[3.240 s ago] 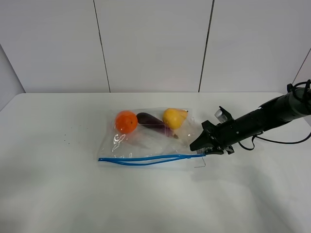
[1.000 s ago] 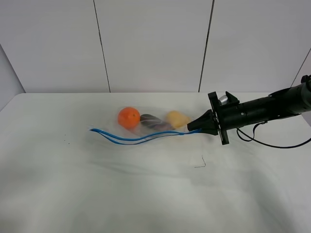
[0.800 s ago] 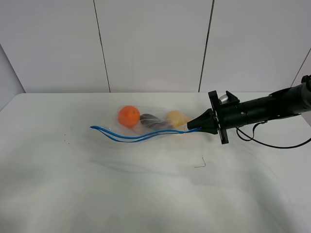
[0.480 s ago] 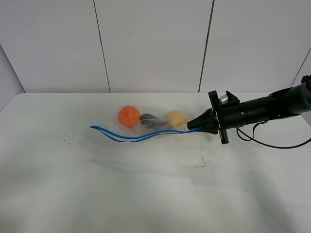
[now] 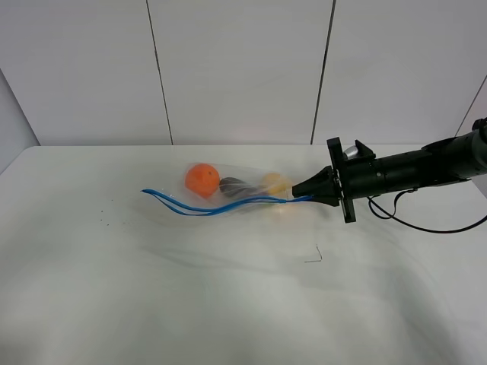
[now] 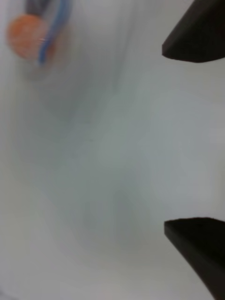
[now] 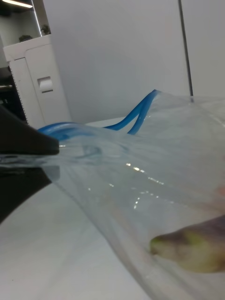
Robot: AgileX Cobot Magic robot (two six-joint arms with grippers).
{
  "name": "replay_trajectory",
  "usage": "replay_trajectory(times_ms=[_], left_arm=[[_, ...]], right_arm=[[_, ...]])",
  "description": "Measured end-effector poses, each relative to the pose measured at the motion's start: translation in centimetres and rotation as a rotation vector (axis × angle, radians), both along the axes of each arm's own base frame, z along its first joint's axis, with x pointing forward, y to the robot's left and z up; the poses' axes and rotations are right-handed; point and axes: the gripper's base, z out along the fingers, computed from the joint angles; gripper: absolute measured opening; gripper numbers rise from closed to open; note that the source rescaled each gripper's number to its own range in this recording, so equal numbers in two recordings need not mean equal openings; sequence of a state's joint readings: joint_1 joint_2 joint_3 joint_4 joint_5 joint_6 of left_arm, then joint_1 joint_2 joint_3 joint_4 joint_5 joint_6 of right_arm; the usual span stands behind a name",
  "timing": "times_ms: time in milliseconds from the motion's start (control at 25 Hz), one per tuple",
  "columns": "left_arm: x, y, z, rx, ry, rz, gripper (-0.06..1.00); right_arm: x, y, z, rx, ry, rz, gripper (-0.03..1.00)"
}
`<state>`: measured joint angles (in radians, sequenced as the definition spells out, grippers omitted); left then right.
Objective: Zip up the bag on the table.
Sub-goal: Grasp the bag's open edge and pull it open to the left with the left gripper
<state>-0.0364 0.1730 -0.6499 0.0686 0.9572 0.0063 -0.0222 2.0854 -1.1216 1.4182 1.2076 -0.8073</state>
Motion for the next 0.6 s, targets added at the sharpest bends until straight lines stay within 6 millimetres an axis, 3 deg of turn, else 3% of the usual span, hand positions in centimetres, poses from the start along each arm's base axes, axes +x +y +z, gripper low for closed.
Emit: replay_trajectory(times_ms=[120,400,600], left_arm=[[2.6,-0.2,2.4,0.024,0.035,-0.025,0.97],[11.7,-1.3,7.4,0.127,0.014,-0.157,0.97],[18.7,-1.9,9.3,0.307,-0.02,-0.274,0.97]], right_arm=[[0.0,0.0,0.0,0.0,0.0,0.0,0.0],[0.0,0.0,0.0,0.001,0.0,-0.001,0.0],[0.0,0.0,0.0,0.001,0.0,-0.001,0.0]])
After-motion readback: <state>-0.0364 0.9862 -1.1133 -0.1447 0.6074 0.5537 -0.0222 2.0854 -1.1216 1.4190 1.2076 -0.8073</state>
